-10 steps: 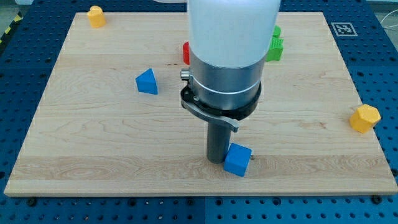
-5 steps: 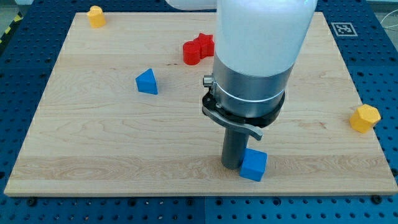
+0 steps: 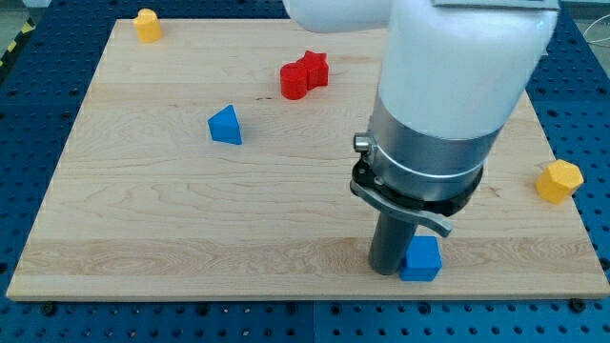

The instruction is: Push the blue cube to bottom right

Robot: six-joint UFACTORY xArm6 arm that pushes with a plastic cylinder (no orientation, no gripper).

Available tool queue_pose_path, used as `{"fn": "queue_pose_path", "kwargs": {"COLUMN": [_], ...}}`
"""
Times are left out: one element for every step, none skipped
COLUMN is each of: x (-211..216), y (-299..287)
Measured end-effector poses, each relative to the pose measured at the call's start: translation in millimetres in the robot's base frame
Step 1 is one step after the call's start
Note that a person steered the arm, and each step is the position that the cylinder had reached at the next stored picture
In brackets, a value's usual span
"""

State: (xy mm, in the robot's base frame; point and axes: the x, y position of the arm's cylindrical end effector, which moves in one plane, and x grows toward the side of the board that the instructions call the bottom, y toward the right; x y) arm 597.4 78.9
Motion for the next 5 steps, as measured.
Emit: {"fn": "queue_pose_path", "kwargs": {"x": [0,0,0,0,0], "y": [16,32,49,72,92]}}
